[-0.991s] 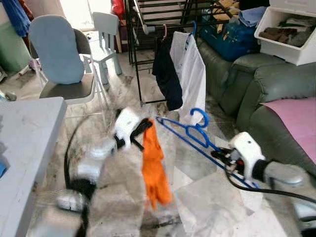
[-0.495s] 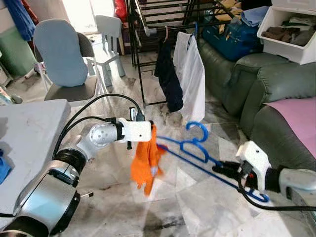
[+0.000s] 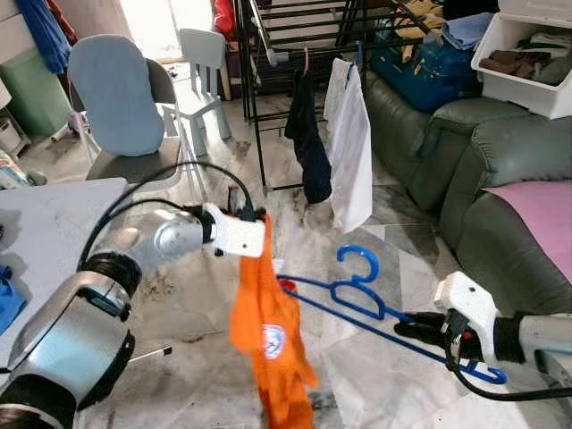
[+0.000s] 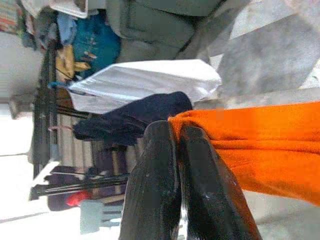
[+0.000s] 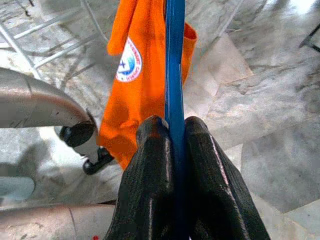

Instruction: Hang hanger

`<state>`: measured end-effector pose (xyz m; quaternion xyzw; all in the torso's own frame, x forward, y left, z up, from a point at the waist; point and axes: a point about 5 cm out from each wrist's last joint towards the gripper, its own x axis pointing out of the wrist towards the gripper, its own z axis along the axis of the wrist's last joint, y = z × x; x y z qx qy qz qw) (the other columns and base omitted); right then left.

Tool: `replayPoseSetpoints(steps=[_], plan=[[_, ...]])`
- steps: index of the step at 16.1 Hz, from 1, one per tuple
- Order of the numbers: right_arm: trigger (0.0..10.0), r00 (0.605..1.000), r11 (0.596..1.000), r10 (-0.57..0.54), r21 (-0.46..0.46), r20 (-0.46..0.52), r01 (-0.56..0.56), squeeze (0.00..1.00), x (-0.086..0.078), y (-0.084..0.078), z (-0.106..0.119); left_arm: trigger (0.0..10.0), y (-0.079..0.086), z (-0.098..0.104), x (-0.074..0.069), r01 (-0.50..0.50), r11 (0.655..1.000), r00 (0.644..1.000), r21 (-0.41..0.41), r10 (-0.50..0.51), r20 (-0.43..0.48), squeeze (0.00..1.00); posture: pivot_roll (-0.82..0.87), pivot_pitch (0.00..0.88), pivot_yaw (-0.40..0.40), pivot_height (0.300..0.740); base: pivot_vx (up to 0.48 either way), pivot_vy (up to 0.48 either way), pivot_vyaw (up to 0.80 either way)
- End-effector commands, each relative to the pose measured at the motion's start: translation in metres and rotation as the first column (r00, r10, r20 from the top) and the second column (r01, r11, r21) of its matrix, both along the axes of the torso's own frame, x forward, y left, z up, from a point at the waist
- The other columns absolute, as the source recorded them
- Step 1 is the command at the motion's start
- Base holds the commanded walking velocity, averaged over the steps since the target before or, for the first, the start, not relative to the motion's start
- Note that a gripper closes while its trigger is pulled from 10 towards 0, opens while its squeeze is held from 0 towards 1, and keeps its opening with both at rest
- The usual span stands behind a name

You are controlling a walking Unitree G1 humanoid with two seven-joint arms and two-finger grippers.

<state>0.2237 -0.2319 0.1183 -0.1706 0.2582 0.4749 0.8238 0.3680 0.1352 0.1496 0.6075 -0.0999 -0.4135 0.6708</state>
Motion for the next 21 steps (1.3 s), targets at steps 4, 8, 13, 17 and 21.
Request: replayPoseSetpoints(steps=[4,8,13,17,21], plan=[[10.0,0.998,0.999,0.028,-0.023,-0.056,-0.030,0.00,-0.008,0.000,-0.010,10.0,0.005,0.021,0.005,0.009,0.999,0.997,-0.042,-0.005,0.080,0.00,-0.20,0.000,0.079,0.740,0.000,0.000,0.00],[10.0,0.999,0.999,-0.030,-0.031,-0.018,0.030,0.00,0.001,0.000,-0.018,10.0,-0.002,0.022,0.001,0.063,0.993,0.994,-0.100,-0.053,0.099,0.00,-0.20,0.000,0.078,0.740,0.000,0.000,0.00],[10.0,0.973,0.972,-0.223,-0.062,0.053,0.226,0.00,0.020,-0.017,-0.033,10.0,-0.001,0.033,0.000,0.080,0.973,0.993,-0.215,-0.060,0.098,0.00,-0.19,0.000,0.074,0.740,0.000,0.000,0.00],[10.0,0.817,0.816,-0.576,0.077,0.025,0.573,0.00,0.050,-0.037,-0.041,10.0,-0.022,0.040,-0.014,0.241,0.912,0.969,-0.333,-0.209,0.128,0.00,-0.18,0.000,0.064,0.740,0.000,0.000,0.00],[10.0,0.751,0.739,-0.659,0.226,0.046,0.634,0.00,0.076,-0.029,-0.022,10.0,-0.039,0.024,-0.026,0.273,0.874,0.962,-0.403,-0.261,0.086,0.00,-0.18,0.000,0.058,0.740,0.000,0.000,0.00]])
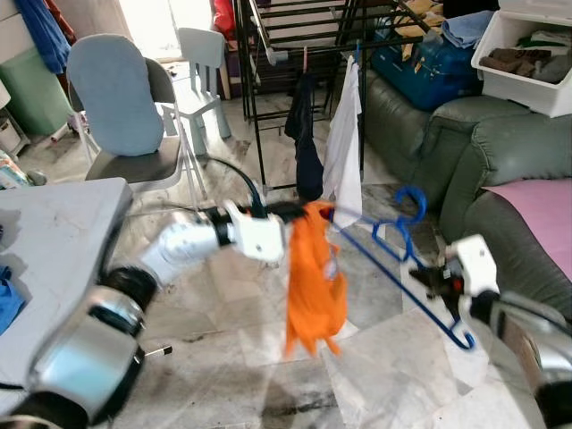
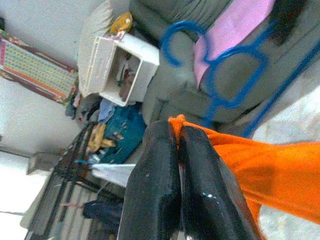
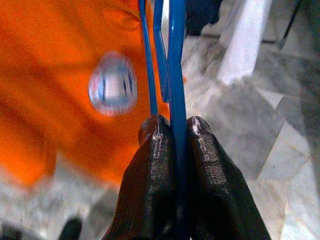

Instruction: Hang hanger

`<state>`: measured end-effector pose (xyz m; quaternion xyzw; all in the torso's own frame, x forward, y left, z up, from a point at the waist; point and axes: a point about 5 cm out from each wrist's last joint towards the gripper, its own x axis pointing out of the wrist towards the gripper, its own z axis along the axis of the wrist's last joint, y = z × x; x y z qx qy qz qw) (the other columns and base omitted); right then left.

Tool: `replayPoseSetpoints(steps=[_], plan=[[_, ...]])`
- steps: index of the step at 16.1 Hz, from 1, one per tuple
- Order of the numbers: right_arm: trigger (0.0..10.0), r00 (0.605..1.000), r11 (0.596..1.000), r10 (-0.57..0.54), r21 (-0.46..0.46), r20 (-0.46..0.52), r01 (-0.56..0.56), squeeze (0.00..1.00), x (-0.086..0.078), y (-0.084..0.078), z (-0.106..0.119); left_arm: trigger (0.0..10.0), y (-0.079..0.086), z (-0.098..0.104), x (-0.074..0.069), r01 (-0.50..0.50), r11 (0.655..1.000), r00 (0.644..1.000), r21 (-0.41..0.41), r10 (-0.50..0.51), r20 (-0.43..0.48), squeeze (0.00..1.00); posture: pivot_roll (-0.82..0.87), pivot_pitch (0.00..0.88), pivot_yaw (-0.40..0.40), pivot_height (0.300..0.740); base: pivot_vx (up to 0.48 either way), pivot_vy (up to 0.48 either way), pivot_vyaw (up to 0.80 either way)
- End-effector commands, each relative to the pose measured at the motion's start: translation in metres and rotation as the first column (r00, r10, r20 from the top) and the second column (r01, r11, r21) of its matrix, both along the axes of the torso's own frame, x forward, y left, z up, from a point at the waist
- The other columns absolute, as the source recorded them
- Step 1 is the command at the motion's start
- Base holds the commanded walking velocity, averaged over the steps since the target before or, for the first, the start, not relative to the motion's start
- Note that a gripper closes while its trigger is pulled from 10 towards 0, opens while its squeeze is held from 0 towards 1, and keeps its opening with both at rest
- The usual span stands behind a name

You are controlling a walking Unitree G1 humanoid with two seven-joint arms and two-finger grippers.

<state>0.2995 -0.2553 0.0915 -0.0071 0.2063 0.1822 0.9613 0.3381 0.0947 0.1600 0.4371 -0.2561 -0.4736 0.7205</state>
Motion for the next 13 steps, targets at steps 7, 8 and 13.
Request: replayPoseSetpoints(steps=[7,8,13], plan=[[10.0,0.834,0.698,-0.550,0.569,0.037,0.435,0.00,0.056,-0.017,0.062,10.0,-0.072,-0.028,-0.046,0.125,0.961,0.959,-0.245,-0.181,-0.220,0.00,-0.19,0.000,0.057,0.740,0.000,0.000,0.00],[10.0,0.847,0.706,-0.530,0.575,0.043,0.413,0.00,0.057,-0.012,0.064,10.0,-0.071,-0.030,-0.045,0.113,0.964,0.960,-0.239,-0.167,-0.223,0.00,-0.19,0.000,0.056,0.740,0.000,0.000,0.00],[10.0,0.968,0.814,-0.224,0.568,0.113,0.123,0.00,0.054,0.051,0.078,10.0,-0.061,-0.031,-0.030,0.012,0.996,0.988,-0.088,-0.025,-0.150,0.00,-0.18,0.000,0.050,0.740,0.000,0.000,0.00]])
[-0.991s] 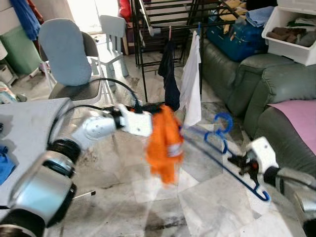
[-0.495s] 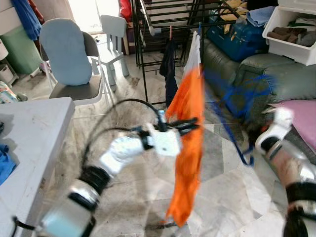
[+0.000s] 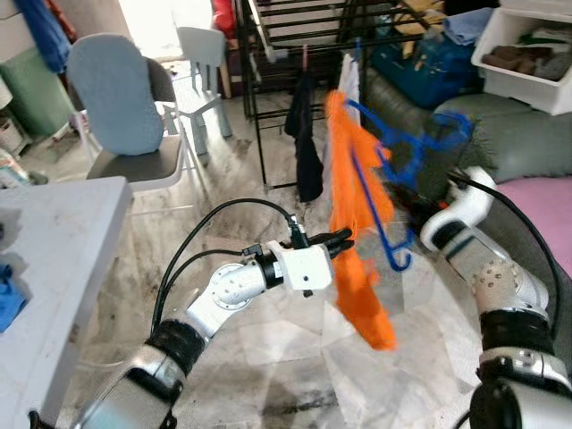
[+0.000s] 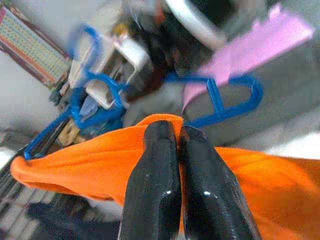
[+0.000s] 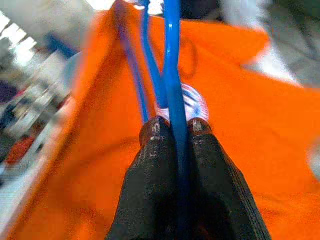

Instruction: Hang hanger

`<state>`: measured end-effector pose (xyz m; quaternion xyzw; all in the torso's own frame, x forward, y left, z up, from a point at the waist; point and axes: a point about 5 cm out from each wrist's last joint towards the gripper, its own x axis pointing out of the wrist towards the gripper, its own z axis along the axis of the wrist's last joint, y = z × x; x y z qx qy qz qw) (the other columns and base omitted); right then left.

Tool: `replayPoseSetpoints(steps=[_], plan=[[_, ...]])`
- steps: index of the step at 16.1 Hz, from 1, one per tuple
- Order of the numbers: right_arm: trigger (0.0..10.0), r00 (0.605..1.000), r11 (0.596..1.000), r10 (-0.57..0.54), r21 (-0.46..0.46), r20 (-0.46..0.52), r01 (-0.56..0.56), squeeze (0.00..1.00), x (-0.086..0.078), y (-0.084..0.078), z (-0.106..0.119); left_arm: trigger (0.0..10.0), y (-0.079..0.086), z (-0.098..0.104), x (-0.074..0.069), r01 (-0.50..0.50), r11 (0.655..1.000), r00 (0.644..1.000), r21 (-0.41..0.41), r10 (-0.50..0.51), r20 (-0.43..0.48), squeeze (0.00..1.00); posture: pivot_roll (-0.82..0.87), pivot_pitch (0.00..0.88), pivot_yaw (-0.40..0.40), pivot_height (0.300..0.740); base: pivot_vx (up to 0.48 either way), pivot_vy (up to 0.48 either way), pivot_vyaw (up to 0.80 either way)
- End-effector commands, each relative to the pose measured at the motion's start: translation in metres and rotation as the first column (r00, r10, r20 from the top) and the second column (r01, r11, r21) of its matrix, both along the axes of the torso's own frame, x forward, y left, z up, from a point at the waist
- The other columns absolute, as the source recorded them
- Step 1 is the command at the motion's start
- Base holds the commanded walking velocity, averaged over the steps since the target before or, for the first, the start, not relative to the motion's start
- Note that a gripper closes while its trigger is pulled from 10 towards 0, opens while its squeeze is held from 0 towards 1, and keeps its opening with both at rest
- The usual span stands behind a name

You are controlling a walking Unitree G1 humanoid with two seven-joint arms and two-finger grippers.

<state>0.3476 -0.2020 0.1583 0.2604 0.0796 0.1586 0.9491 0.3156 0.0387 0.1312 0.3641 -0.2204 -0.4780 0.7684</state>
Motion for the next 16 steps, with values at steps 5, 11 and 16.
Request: replayPoseSetpoints(steps=[5,11,16], plan=[[10.0,0.987,0.979,0.147,-0.130,-0.065,-0.154,0.00,-0.027,-0.003,-0.012,10.0,0.034,0.023,0.041,-0.193,0.960,0.969,0.203,0.154,0.195,0.00,-0.20,0.000,0.048,0.740,0.000,0.000,0.00],[10.0,0.951,0.937,0.232,-0.216,-0.207,-0.276,0.00,-0.049,0.009,-0.045,10.0,0.040,0.059,0.055,-0.222,0.956,0.906,0.193,0.129,0.402,0.00,-0.19,0.000,0.053,0.740,0.000,0.000,0.00],[10.0,0.958,0.976,-0.063,-0.217,-0.280,0.001,0.00,-0.036,-0.030,-0.059,10.0,0.025,0.082,0.036,-0.062,0.998,0.884,-0.033,0.070,0.463,0.00,-0.18,0.000,0.044,0.740,0.000,0.000,0.00]])
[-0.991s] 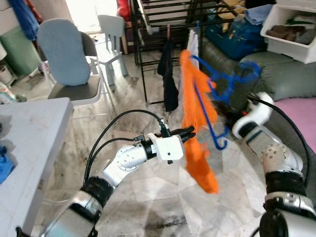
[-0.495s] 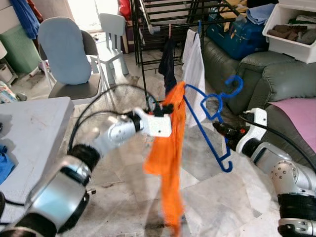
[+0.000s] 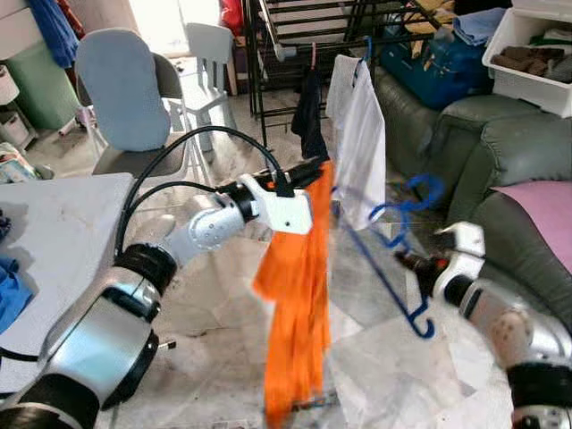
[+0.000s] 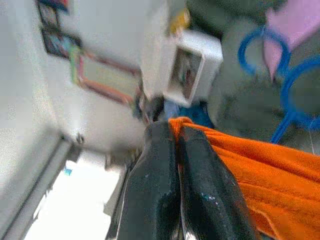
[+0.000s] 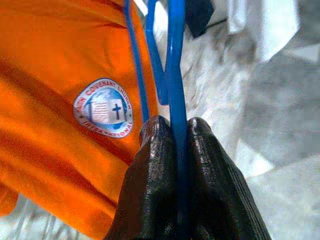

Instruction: Hang hanger

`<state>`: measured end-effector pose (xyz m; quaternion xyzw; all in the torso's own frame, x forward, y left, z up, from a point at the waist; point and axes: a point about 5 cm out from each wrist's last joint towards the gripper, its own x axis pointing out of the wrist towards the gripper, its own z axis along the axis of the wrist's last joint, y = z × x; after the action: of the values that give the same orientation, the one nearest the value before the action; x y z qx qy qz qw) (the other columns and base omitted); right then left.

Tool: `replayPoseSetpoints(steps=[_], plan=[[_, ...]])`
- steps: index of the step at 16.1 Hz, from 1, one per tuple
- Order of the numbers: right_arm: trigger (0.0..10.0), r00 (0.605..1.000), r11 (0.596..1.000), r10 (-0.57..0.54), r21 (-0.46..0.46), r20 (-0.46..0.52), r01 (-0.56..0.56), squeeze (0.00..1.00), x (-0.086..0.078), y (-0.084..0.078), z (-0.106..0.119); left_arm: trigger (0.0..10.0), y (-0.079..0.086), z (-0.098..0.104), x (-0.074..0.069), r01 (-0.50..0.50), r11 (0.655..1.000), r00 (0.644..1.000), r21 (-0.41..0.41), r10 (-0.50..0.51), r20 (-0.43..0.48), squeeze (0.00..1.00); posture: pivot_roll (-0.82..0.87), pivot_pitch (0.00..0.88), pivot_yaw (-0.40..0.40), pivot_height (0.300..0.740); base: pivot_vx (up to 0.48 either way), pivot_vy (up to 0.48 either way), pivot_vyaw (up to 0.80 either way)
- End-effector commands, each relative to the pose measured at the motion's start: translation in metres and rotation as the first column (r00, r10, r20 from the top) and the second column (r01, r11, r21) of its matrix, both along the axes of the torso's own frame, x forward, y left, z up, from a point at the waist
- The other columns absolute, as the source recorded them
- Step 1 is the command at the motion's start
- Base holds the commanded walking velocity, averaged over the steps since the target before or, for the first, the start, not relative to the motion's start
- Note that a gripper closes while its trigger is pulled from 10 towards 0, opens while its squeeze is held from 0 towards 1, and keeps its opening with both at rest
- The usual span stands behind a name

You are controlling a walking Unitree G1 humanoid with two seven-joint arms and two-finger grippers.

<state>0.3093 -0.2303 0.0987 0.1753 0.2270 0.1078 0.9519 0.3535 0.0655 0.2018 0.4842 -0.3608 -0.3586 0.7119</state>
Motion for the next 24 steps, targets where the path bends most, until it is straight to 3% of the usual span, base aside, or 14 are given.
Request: replayPoseSetpoints(steps=[1,17,18,19,22,24], plan=[[10.0,1.000,1.000,-0.022,-0.017,-0.007,0.022,0.00,0.002,-0.002,0.000,10.0,-0.003,0.012,-0.004,0.039,0.997,0.998,-0.063,-0.037,0.043,0.00,-0.18,0.000,0.043,0.740,0.000,0.000,0.00],[10.0,1.000,0.999,-0.010,-0.036,-0.005,0.010,0.00,0.002,-0.001,-0.002,10.0,-0.004,0.012,-0.006,0.057,0.995,0.997,-0.077,-0.053,0.047,0.00,-0.18,0.000,0.041,0.740,0.000,0.000,0.00],[10.0,0.973,0.968,0.135,-0.235,0.188,-0.089,0.00,0.014,0.022,0.020,10.0,-0.002,-0.054,-0.020,-0.058,0.979,0.948,-0.193,-0.007,-0.317,0.00,-0.19,0.000,0.041,0.740,0.000,0.000,0.00],[10.0,0.941,0.927,0.229,-0.350,0.251,-0.133,0.00,0.017,0.034,0.029,10.0,0.000,-0.083,-0.030,-0.122,0.966,0.884,-0.229,0.001,-0.468,0.00,-0.19,0.000,0.040,0.740,0.000,0.000,0.00],[10.0,0.933,0.882,0.281,-0.443,0.226,-0.158,0.00,0.019,0.034,0.027,10.0,0.004,-0.082,-0.028,-0.133,0.966,0.888,-0.221,0.018,-0.459,0.00,-0.19,0.000,0.034,0.740,0.000,0.000,0.00],[10.0,0.914,0.808,0.377,-0.536,0.151,-0.245,0.00,0.013,0.027,0.021,10.0,0.007,-0.077,-0.023,-0.131,0.971,0.894,-0.199,0.030,-0.446,0.00,-0.19,0.000,0.032,0.740,0.000,0.000,0.00]])
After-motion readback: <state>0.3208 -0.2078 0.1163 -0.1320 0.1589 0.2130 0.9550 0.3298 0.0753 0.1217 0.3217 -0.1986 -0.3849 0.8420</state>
